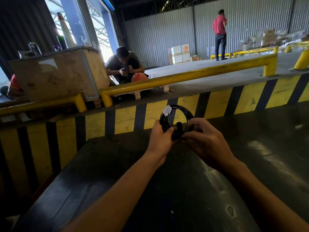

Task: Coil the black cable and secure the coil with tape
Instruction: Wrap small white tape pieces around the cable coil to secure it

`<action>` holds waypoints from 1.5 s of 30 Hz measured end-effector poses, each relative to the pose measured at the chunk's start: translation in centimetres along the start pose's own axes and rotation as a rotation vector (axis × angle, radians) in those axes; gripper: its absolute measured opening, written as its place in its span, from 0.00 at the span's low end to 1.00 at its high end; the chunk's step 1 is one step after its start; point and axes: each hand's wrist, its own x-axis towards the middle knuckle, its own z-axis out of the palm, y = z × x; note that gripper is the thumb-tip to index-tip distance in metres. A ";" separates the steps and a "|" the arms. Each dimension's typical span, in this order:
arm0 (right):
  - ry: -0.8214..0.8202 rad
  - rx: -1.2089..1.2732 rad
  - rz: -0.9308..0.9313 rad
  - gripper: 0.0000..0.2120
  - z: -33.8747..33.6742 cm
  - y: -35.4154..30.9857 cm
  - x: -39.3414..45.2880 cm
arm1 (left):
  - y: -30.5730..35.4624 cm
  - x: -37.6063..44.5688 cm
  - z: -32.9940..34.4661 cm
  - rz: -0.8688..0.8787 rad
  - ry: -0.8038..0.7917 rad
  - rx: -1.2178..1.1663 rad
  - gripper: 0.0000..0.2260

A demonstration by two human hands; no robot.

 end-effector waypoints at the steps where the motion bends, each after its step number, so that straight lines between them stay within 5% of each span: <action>1: 0.018 -0.020 -0.010 0.10 -0.1 -0.1 0.1 | -0.1 0.0 0.1 0.029 0.013 0.047 0.14; 7: -0.059 0.070 0.027 0.11 -0.4 -0.1 0.5 | -0.5 0.2 0.2 0.111 0.029 0.163 0.12; 17: -0.101 0.412 0.404 0.06 1.3 1.0 0.8 | -1.7 0.3 -0.8 -0.038 -0.062 -0.119 0.14; 22: 0.019 0.491 0.457 0.05 2.2 0.3 0.8 | -2.3 0.3 -1.5 -0.008 -0.076 -0.145 0.12; 26: -0.066 0.602 0.489 0.04 2.5 0.2 0.9 | -2.6 0.1 -2.1 0.006 -0.100 -0.102 0.11; 32: -0.061 0.856 0.613 0.12 2.6 0.0 0.3 | -3.1 0.1 -2.7 -0.030 -0.174 -0.002 0.16; 45: -0.035 0.792 0.695 0.09 4.2 0.3 -2.0 | -5.0 -0.3 -2.9 -0.227 -0.305 -0.115 0.23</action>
